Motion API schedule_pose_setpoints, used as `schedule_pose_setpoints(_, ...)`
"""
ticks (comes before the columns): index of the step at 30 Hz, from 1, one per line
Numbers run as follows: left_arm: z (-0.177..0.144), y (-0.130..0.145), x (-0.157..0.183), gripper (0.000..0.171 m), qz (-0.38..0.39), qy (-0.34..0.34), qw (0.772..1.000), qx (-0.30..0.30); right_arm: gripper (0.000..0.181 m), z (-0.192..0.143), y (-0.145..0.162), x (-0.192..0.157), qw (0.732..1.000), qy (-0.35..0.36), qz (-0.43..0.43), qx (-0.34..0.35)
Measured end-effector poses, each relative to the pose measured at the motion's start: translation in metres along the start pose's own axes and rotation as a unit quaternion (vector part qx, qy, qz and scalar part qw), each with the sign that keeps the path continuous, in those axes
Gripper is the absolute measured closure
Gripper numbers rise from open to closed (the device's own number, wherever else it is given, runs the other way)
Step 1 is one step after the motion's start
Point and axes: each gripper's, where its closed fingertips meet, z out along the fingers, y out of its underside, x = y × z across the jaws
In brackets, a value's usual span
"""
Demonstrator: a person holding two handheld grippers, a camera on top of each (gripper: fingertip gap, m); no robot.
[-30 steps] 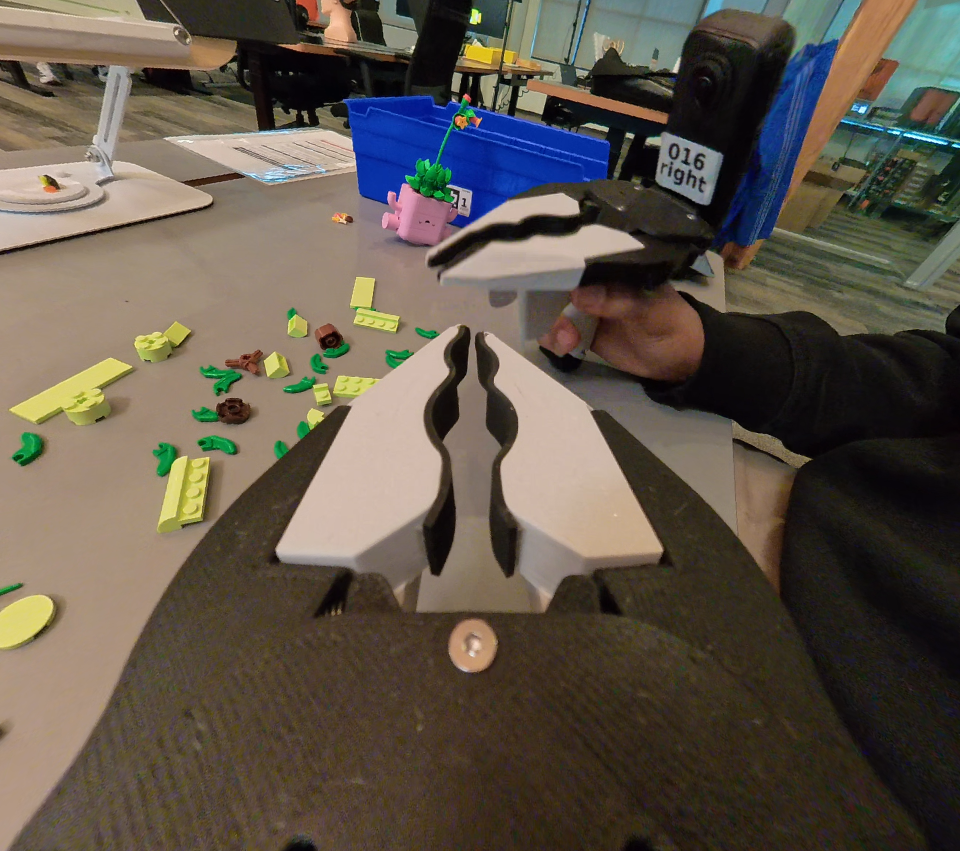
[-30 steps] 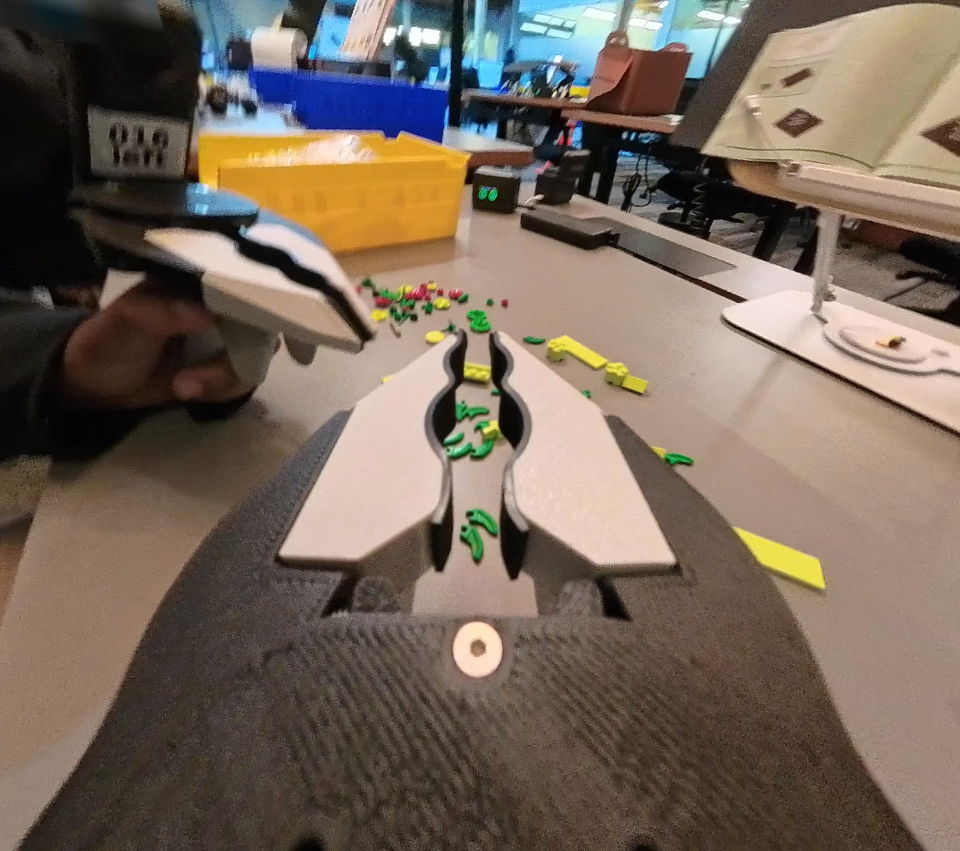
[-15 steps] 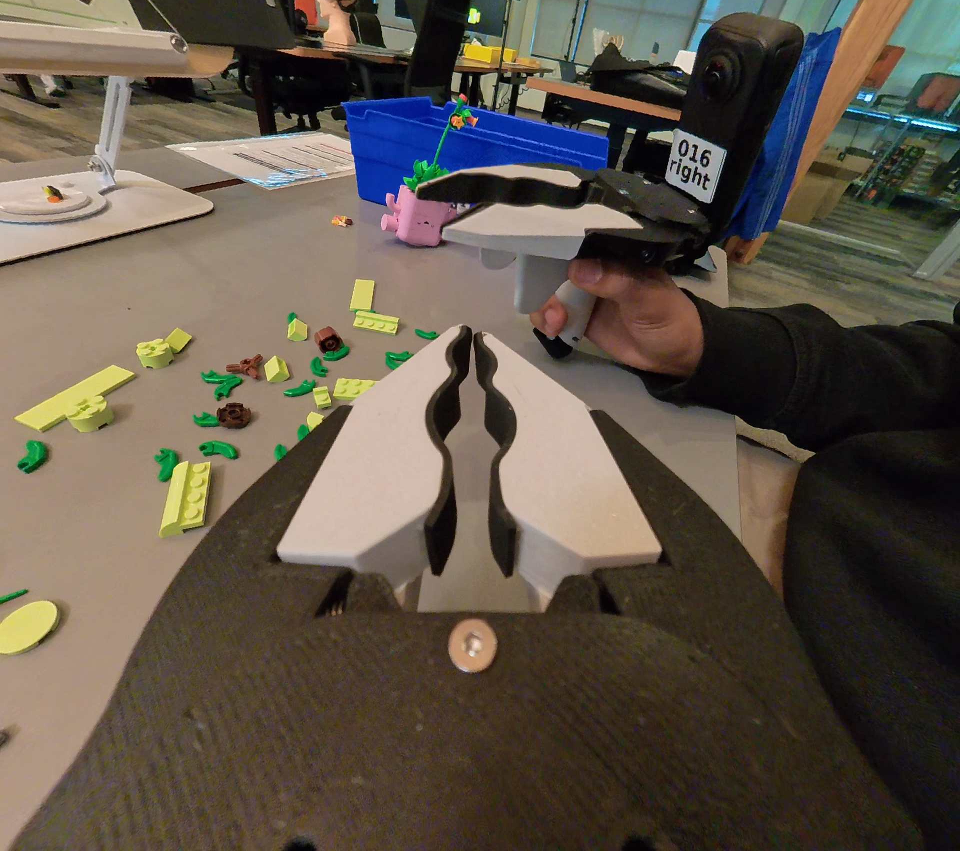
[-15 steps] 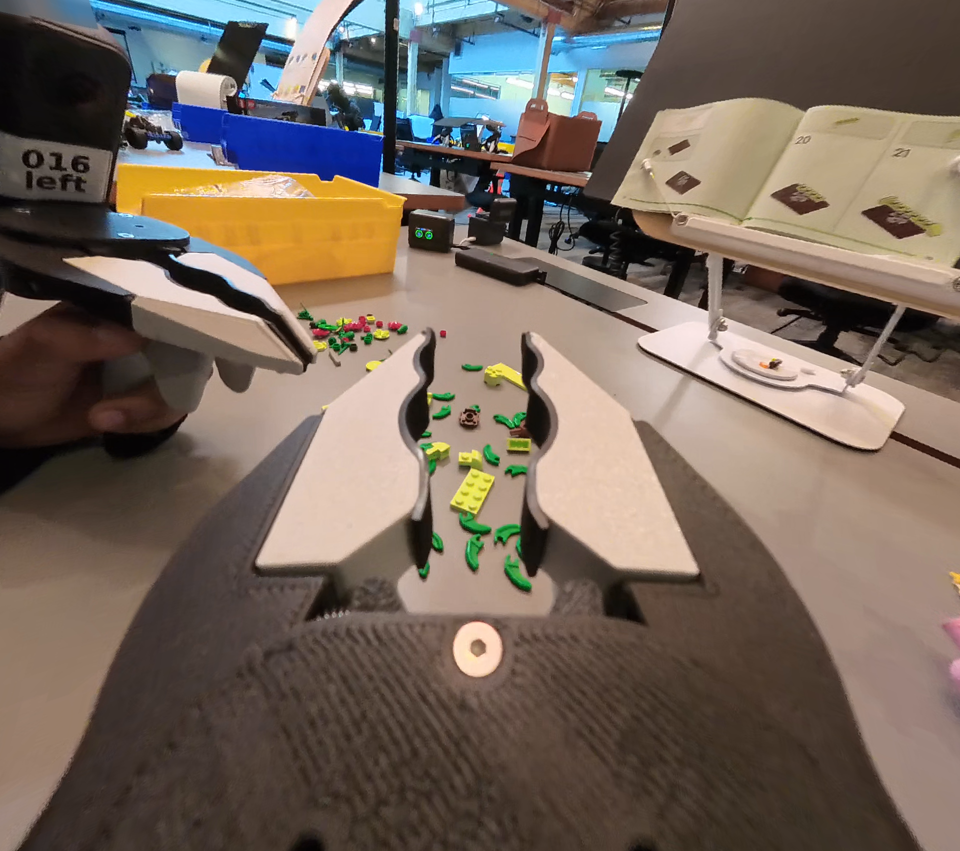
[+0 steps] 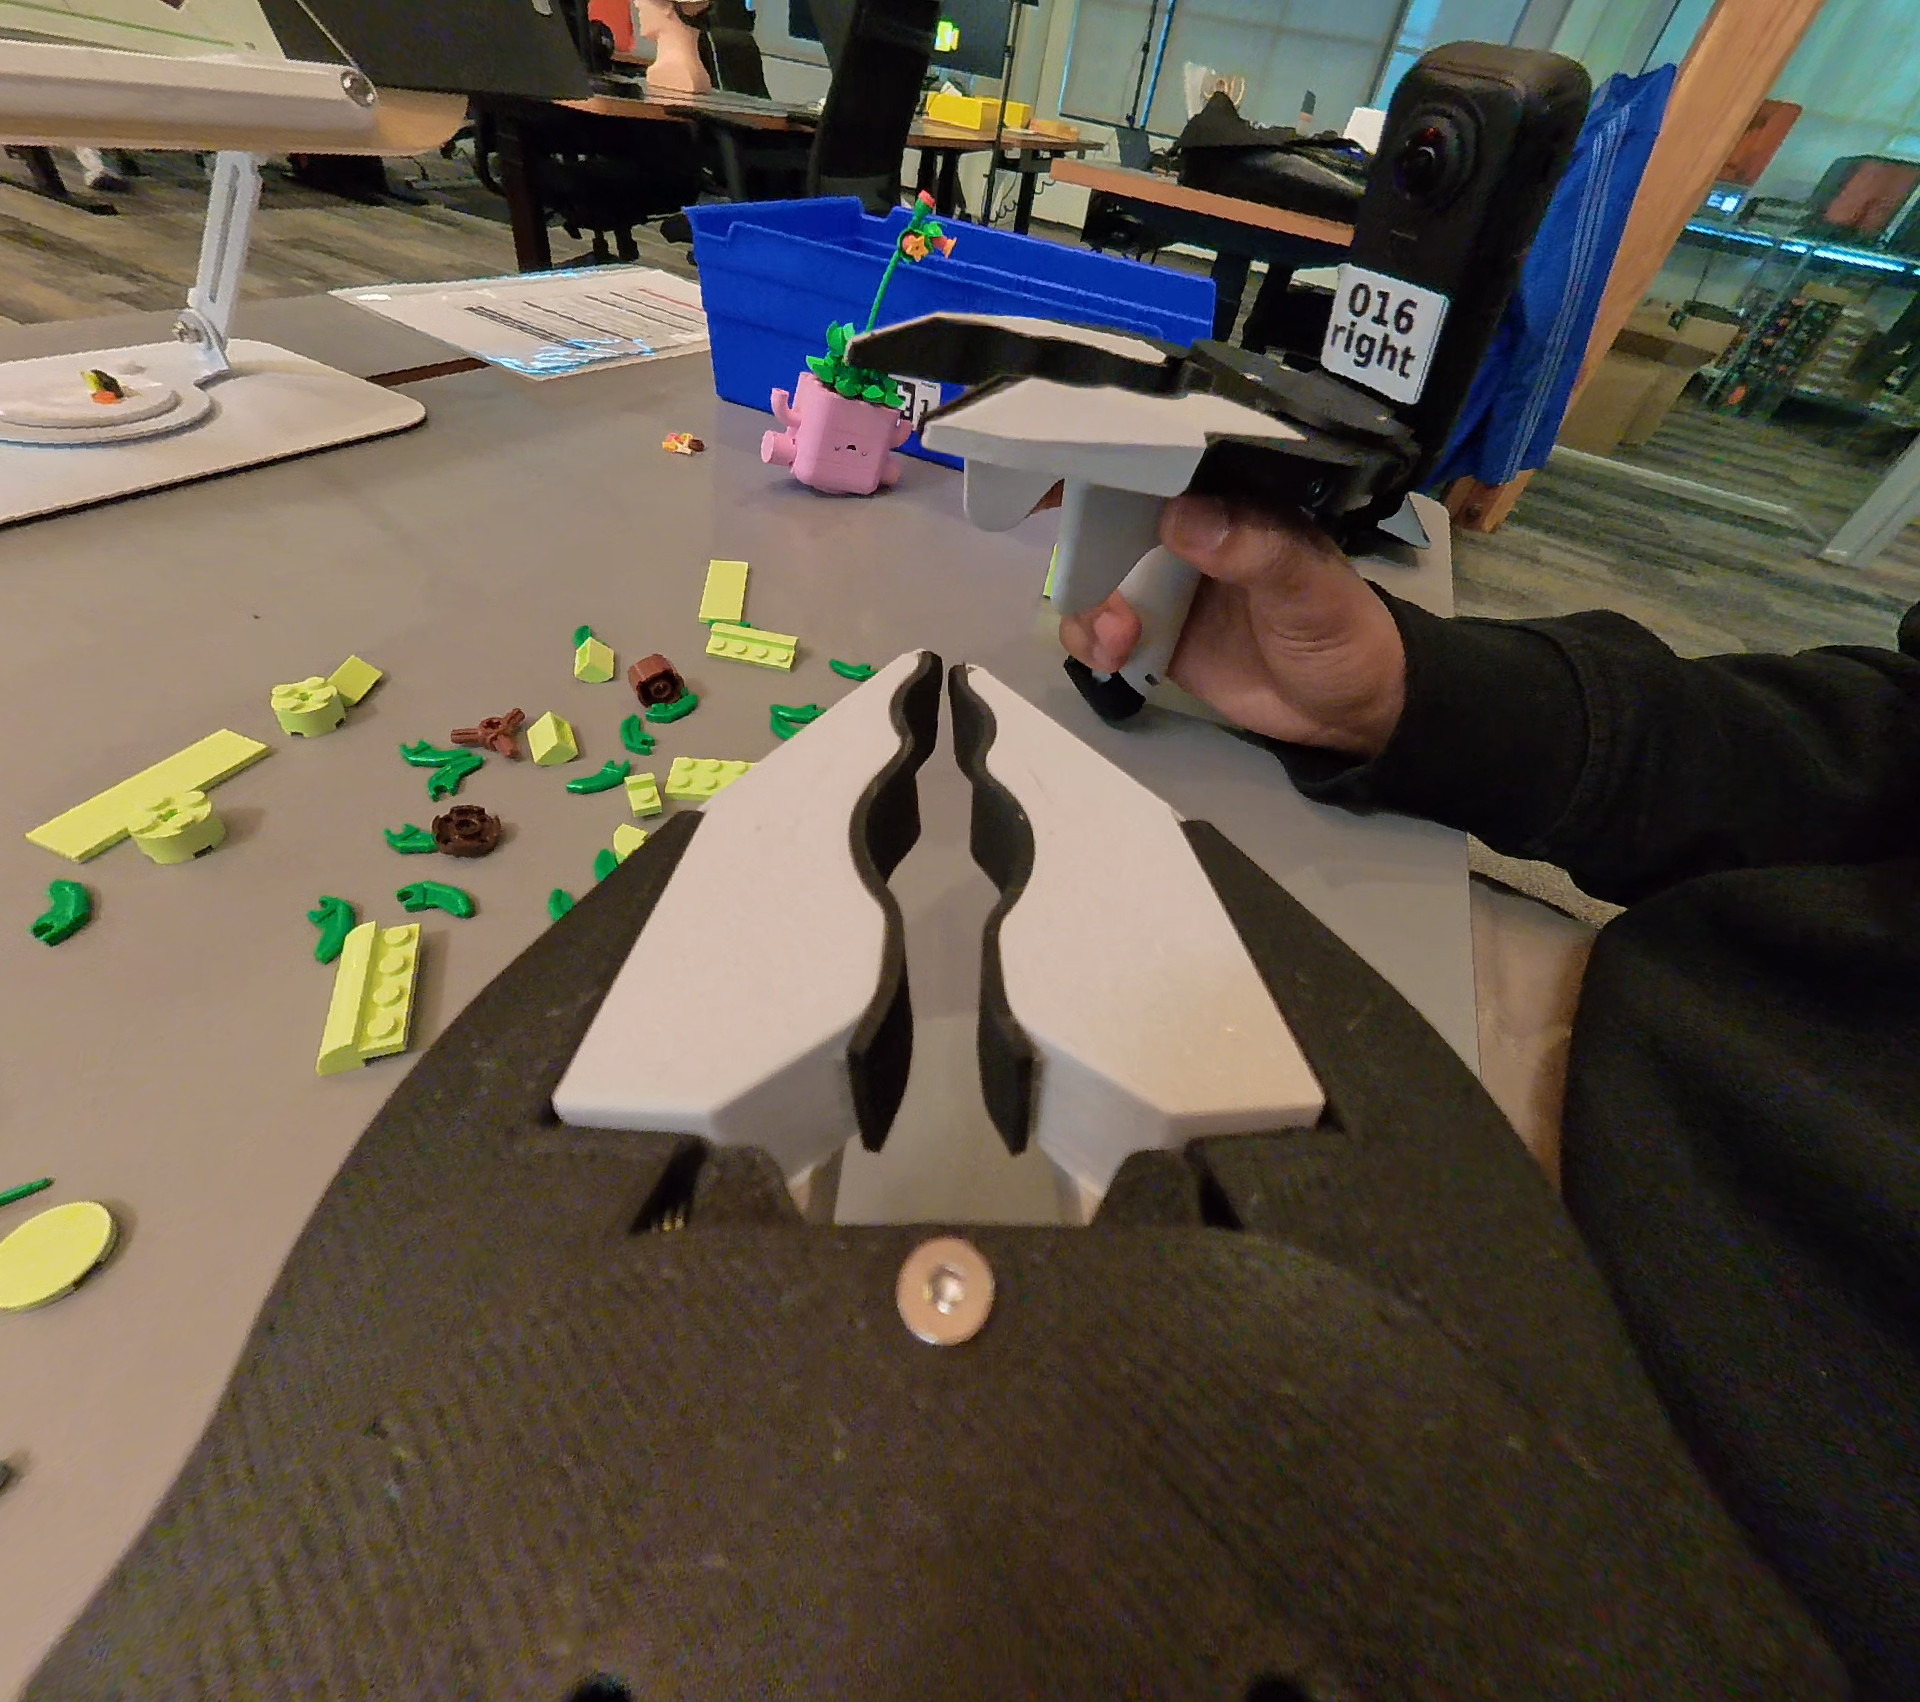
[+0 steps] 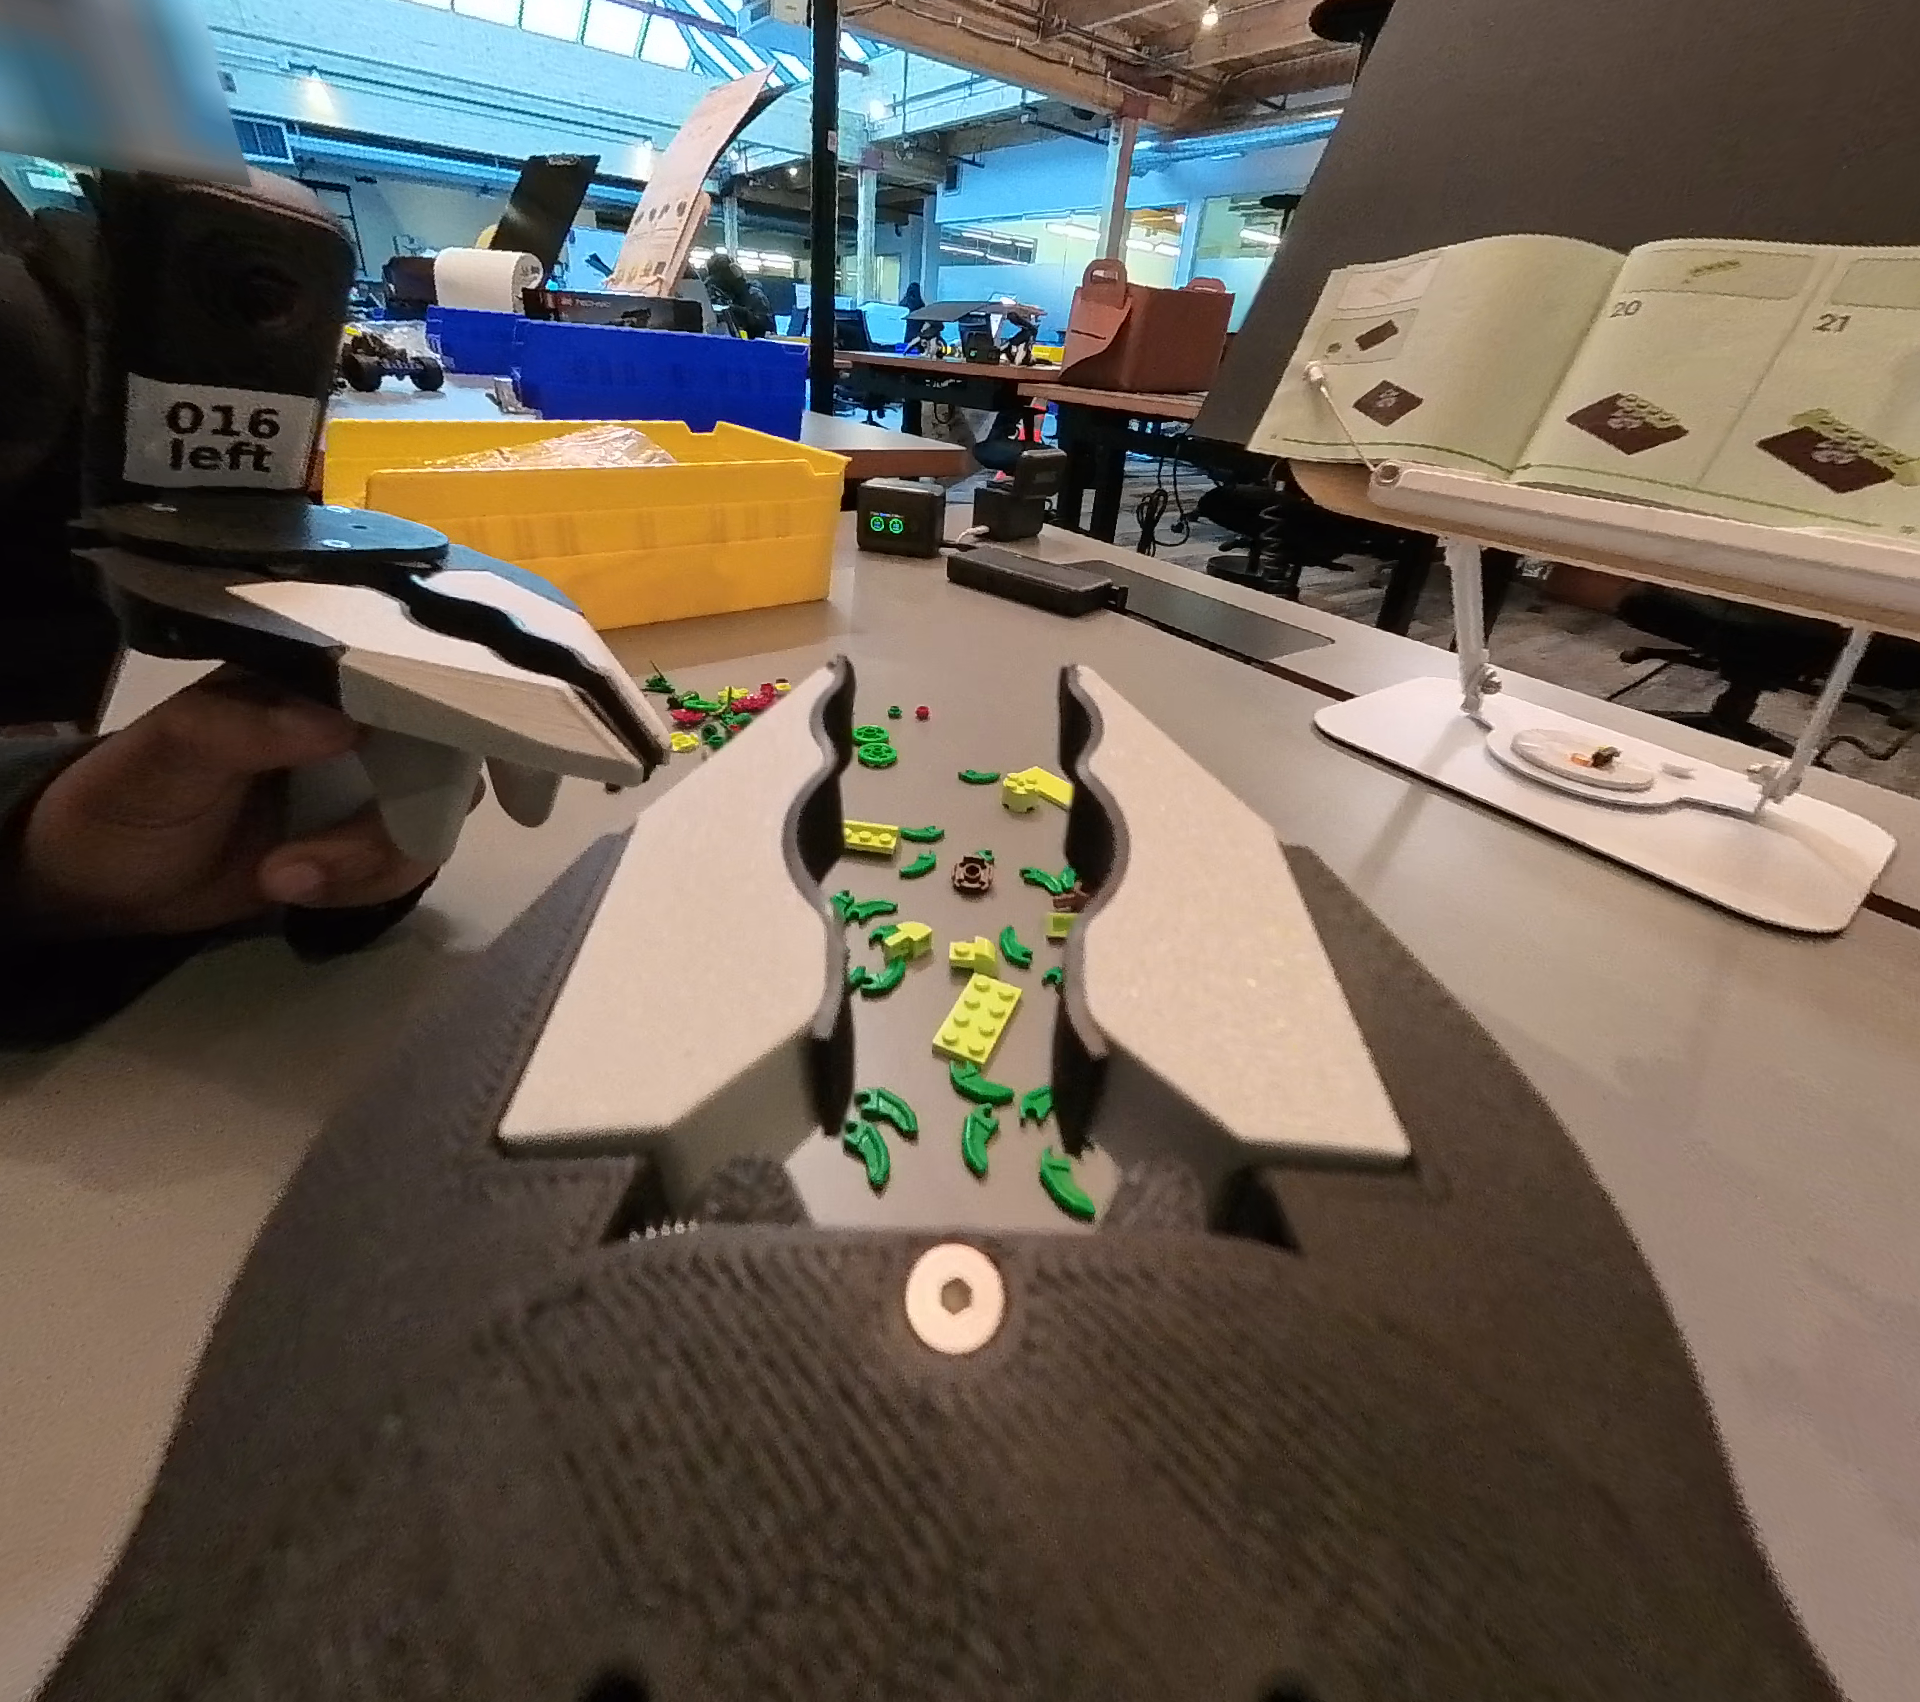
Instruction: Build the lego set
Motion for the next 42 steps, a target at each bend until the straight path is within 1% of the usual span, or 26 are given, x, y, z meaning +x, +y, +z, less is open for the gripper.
schedule_pose_setpoints(25,0.000,0.000,-0.001,0.171,-0.002,-0.001,1.000,-0.001,0.141,0.003,0.005,-0.003,1.000,0.000,-0.014,-0.012)
schedule_pose_setpoints(29,0.001,0.001,-0.002,0.167,-0.005,-0.002,1.000,-0.002,0.140,0.003,0.005,-0.003,1.000,0.002,-0.014,-0.013)
schedule_pose_setpoints(31,0.001,0.000,-0.004,0.162,-0.007,-0.011,1.000,-0.002,0.136,0.003,0.004,-0.001,1.000,0.006,-0.013,-0.011)
schedule_pose_setpoints(33,0.003,-0.002,-0.014,0.155,-0.011,-0.044,0.999,0.006,0.129,0.003,0.004,0.002,1.000,0.016,-0.012,-0.010)
schedule_pose_setpoints(34,0.004,-0.003,-0.023,0.155,-0.015,-0.070,0.997,0.005,0.121,0.003,0.004,0.004,1.000,0.023,-0.009,-0.009)
schedule_pose_setpoints(35,0.006,-0.001,-0.032,0.156,-0.023,-0.092,0.995,-0.012,0.111,0.003,0.004,0.007,0.999,0.033,-0.005,-0.009)
schedule_pose_setpoints(36,0.007,0.000,-0.043,0.161,-0.030,-0.117,0.992,-0.041,0.102,0.003,0.004,0.010,0.999,0.042,-0.002,-0.010)
schedule_pose_setpoints(37,0.005,-0.001,-0.056,0.171,-0.029,-0.151,0.986,-0.064,0.100,0.002,0.003,0.012,0.999,0.048,-0.002,-0.010)
schedule_pose_setpoints(39,-0.003,-0.008,-0.087,0.171,0.000,-0.237,0.967,-0.099,0.100,0.001,0.001,0.010,0.999,0.045,-0.005,-0.005)
schedule_pose_setpoints(40,-0.007,-0.011,-0.102,0.171,0.031,-0.279,0.952,-0.119,0.102,0.001,-0.001,0.008,0.999,0.042,-0.009,-0.002)
schedule_pose_setpoints(42,-0.012,-0.012,-0.131,0.171,0.097,-0.351,0.916,-0.169,0.105,0.002,-0.003,0.002,0.999,0.034,-0.023,-0.001)
